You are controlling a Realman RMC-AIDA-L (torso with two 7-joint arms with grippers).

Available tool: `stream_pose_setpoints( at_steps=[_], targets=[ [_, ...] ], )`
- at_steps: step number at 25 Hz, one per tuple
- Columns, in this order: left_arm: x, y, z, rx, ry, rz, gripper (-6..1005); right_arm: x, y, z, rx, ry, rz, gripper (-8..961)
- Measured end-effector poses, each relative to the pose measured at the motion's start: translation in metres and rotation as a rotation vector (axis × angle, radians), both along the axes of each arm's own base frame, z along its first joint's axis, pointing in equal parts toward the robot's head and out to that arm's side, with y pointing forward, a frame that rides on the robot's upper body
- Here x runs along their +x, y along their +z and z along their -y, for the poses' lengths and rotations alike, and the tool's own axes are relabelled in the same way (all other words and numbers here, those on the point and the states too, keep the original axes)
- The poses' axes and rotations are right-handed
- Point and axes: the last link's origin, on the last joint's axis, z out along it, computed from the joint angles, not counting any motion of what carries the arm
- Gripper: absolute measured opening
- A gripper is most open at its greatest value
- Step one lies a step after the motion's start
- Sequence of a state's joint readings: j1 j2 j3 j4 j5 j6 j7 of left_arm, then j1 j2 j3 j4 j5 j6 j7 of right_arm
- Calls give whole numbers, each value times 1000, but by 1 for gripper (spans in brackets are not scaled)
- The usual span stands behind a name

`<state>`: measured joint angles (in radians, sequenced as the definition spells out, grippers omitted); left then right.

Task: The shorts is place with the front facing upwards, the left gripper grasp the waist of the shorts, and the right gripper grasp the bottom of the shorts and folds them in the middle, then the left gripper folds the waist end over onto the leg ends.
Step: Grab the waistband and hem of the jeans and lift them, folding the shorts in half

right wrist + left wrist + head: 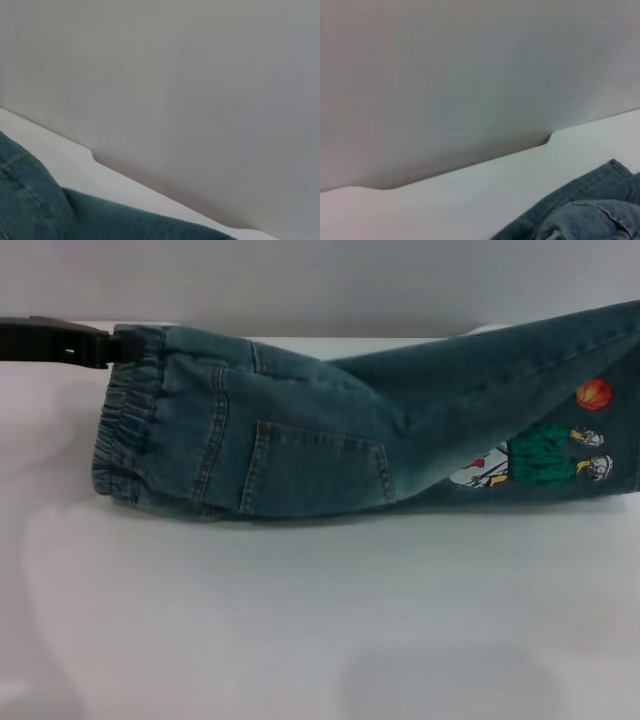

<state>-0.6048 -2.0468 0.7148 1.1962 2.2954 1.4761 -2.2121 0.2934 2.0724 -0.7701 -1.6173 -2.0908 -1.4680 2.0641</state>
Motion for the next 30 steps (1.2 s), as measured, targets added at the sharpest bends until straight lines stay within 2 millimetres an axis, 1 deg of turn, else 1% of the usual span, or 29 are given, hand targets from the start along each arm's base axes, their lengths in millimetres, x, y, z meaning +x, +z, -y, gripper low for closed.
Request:
stream_pose_setpoints(
  at_steps=[3,12,18,30],
  targets=[
    [-4,0,0,18,9,3,87,5,2,1,8,-14,-6,24],
    [-15,0,6,54,33,40,88,17,-4,4,-7,-36,-21,24],
    [-21,3,10,84,28,66,89,24,-4,2,11,-54,-36,24],
    [-22,4,8,104,33,63,91,17,-1,-4,42,-19,-62,24]
  ],
)
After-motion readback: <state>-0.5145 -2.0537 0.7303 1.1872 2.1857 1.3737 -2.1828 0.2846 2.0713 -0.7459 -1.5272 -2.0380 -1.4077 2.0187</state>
